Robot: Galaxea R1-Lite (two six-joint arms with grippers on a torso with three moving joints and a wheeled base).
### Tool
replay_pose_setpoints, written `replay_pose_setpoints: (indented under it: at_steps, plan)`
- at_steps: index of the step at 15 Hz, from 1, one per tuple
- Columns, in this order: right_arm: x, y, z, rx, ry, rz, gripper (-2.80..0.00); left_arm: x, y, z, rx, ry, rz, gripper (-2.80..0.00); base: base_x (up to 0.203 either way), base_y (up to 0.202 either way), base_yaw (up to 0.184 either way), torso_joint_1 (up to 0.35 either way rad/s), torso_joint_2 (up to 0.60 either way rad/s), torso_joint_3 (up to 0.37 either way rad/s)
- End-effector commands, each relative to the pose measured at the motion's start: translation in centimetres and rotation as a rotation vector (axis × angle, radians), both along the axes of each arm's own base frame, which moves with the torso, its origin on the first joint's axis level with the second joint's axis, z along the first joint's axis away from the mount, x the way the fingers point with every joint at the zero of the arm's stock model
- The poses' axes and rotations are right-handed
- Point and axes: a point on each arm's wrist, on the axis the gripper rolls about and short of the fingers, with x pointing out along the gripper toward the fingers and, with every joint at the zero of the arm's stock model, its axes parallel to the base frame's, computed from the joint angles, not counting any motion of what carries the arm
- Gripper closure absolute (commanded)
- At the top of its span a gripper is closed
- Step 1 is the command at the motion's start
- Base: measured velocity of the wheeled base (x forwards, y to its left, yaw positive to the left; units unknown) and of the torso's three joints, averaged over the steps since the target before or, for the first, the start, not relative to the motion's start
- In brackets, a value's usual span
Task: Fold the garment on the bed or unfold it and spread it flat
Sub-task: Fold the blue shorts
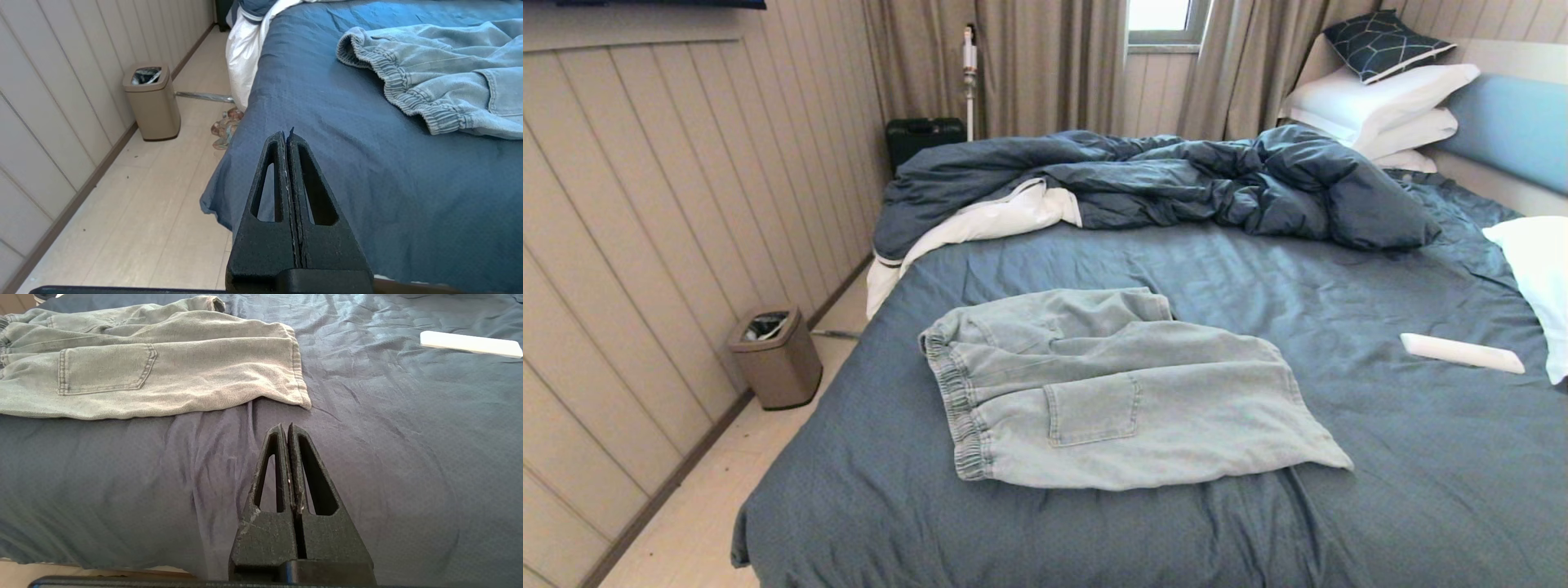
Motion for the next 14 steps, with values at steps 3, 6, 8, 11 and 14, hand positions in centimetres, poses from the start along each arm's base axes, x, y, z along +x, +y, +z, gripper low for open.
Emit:
replay_pose_setpoints:
  at_steps: [3, 6, 8, 11, 14]
  plan:
    - [0.0, 0.0, 0.0, -0.009, -0.003, 0.006, 0.00, 0.0, 0.0, 0.0, 0.000, -0.001, 0.000, 0.00, 0.000, 0.000, 0.000, 0.000, 0.00, 0.000]
    - [0.0, 0.0, 0.0, -0.015, 0.011, 0.005, 0.00, -0.1, 0.0, 0.1, 0.012, 0.005, 0.001, 0.00, 0.000, 0.000, 0.000, 0.000, 0.00, 0.000]
    - [-0.1, 0.0, 1.1, -0.013, 0.068, 0.011, 0.00, -0.1, 0.0, 0.8, 0.018, 0.036, 0.003, 0.00, 0.000, 0.000, 0.000, 0.000, 0.00, 0.000]
    - [0.8, 0.0, 7.9, 0.054, 0.115, 0.028, 0.00, 0.2, 0.0, 7.2, -0.013, 0.055, -0.003, 0.00, 0.000, 0.000, 0.000, 0.000, 0.00, 0.000]
    - [5.4, 0.2, 14.7, 0.108, 0.211, 0.055, 0.00, 3.6, -0.1, 15.3, -0.051, 0.091, -0.016, 0.00, 0.000, 0.000, 0.000, 0.000, 0.00, 0.000]
